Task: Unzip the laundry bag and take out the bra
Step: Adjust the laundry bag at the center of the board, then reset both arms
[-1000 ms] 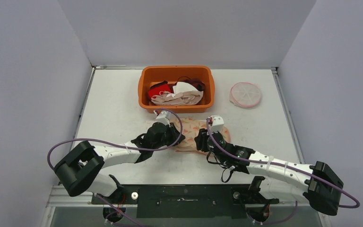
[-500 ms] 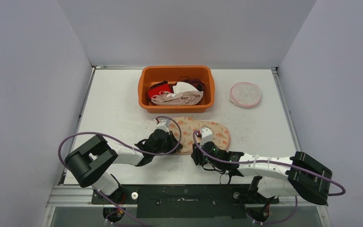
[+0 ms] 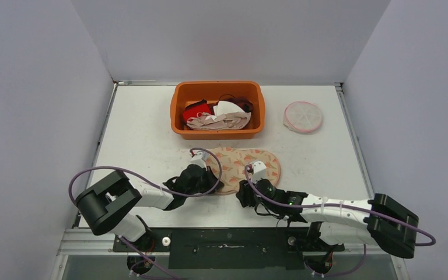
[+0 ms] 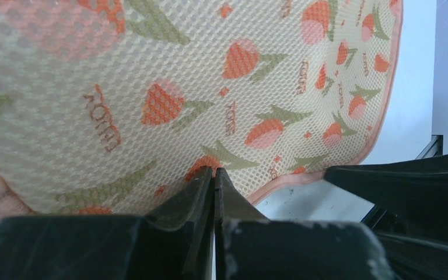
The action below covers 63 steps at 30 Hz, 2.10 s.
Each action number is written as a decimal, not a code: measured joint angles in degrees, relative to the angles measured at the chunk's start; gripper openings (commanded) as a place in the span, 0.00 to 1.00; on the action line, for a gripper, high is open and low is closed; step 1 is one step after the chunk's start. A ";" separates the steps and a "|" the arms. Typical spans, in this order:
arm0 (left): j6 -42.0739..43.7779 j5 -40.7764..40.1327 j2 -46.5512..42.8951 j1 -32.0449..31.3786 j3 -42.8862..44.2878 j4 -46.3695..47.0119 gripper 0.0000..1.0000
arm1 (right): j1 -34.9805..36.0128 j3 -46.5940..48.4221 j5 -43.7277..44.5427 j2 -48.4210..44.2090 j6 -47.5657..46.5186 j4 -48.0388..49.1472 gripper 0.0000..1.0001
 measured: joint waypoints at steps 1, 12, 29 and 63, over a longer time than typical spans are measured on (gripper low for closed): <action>0.02 0.00 -0.52 -0.04 -0.31 -0.13 0.02 | 0.26 0.04 0.17 -2.03 -0.22 -0.52 0.59; 0.15 -2.27 -19.54 -0.35 -2.32 -6.54 0.32 | 0.63 6.75 8.37 -20.06 -1.97 -10.14 0.80; 0.04 -10.75 -43.67 -0.50 -6.43 -20.76 0.38 | -18.75 6.25 1.60 -1.31 -0.02 -5.81 0.62; -3.74 -29.53 -59.30 0.04 8.35 -58.36 0.96 | -10.62 10.56 8.70 -34.60 -0.70 -6.60 0.90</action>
